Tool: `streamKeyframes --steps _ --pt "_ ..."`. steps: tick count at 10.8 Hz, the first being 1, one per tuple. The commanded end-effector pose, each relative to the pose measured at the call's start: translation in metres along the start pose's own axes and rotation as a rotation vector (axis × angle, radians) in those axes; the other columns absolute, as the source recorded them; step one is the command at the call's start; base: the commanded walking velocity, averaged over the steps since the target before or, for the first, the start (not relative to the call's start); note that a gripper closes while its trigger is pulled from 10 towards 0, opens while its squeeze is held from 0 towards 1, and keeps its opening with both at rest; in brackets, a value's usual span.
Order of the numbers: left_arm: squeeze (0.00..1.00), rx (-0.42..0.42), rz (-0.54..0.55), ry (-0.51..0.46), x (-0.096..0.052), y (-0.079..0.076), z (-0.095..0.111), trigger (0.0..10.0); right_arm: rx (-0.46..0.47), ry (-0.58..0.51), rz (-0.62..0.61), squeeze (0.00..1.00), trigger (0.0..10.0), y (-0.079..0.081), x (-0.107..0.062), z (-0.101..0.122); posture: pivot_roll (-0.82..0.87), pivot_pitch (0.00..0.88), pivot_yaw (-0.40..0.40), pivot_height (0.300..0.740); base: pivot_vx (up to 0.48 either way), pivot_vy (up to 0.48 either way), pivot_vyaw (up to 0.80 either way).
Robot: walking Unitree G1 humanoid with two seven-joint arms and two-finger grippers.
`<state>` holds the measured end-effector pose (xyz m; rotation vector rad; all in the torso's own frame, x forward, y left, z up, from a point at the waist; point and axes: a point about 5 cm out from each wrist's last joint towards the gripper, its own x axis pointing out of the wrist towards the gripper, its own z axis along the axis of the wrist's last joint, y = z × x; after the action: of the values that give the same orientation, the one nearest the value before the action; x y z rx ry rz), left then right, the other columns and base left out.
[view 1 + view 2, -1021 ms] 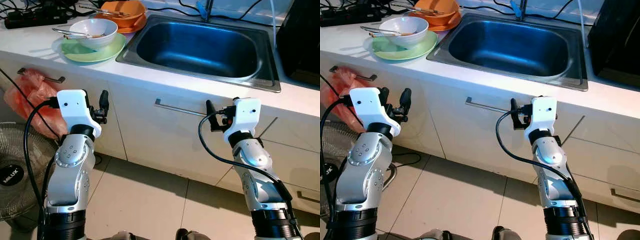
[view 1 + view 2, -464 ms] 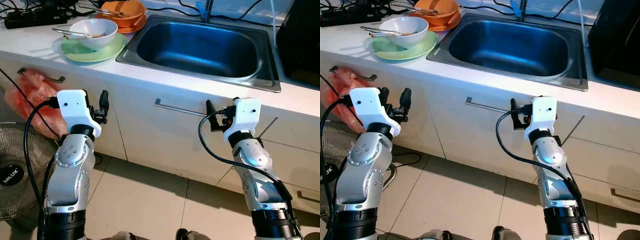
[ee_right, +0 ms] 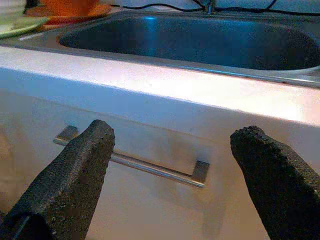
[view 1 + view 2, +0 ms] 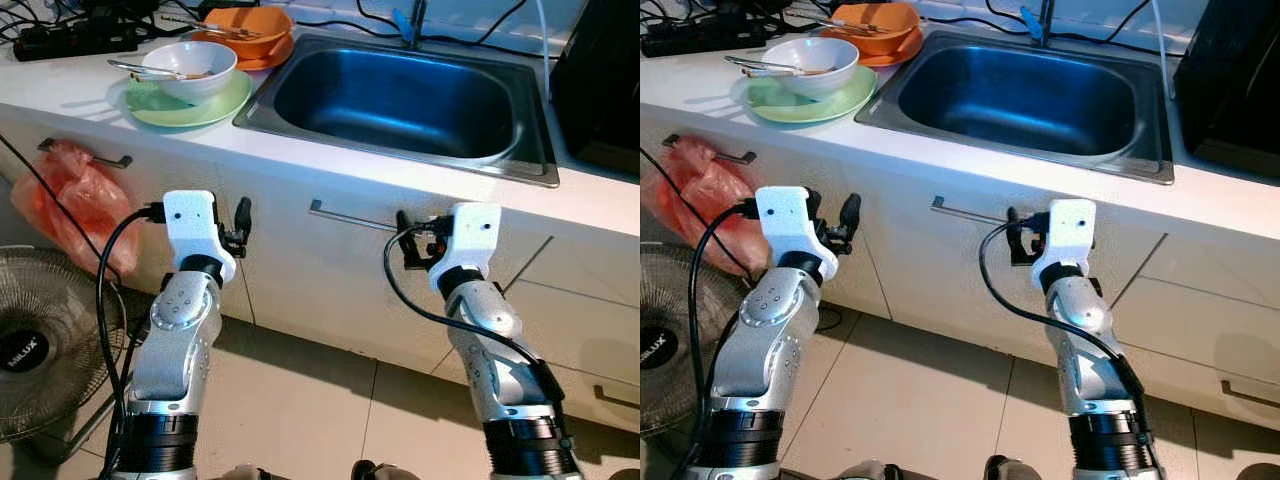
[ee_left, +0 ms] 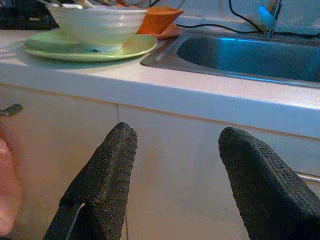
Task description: Kitchen organization
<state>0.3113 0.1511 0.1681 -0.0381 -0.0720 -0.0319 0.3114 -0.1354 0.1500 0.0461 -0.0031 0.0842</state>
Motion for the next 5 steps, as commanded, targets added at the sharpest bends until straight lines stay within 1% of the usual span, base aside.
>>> streamKeyframes --steps 1,2,3,4,5 --pt "0.00 0.008 -0.003 -0.010 0.0008 -0.0005 0.0016 10.0 0.012 -0.015 -0.020 0.00 10.0 -0.0018 0.0004 0.0058 -0.01 0.051 0.004 0.740 0.000 0.000 0.00" --pt "0.00 0.007 -0.003 -0.012 0.0011 0.0006 0.0025 10.0 0.065 0.005 -0.077 0.00 10.0 -0.0053 0.0012 0.0066 -0.01 0.052 0.004 0.740 0.000 0.000 0.00" --pt "0.00 0.006 -0.001 -0.009 0.0006 0.0028 0.0018 10.0 0.093 0.009 -0.084 0.00 10.0 -0.0063 0.0019 0.0077 -0.01 0.052 0.004 0.740 0.000 0.000 0.00" --pt "0.00 0.000 0.011 -0.001 -0.0004 0.0065 -0.0003 10.0 0.057 0.008 -0.036 0.00 10.0 -0.0032 0.0004 0.0079 -0.01 0.054 0.002 0.740 0.000 0.000 0.00" --pt "0.00 -0.003 0.017 -0.001 -0.0007 0.0076 -0.0006 10.0 0.059 0.000 -0.012 0.00 10.0 -0.0004 -0.0012 0.0082 -0.01 0.054 0.002 0.740 0.000 0.000 0.00"
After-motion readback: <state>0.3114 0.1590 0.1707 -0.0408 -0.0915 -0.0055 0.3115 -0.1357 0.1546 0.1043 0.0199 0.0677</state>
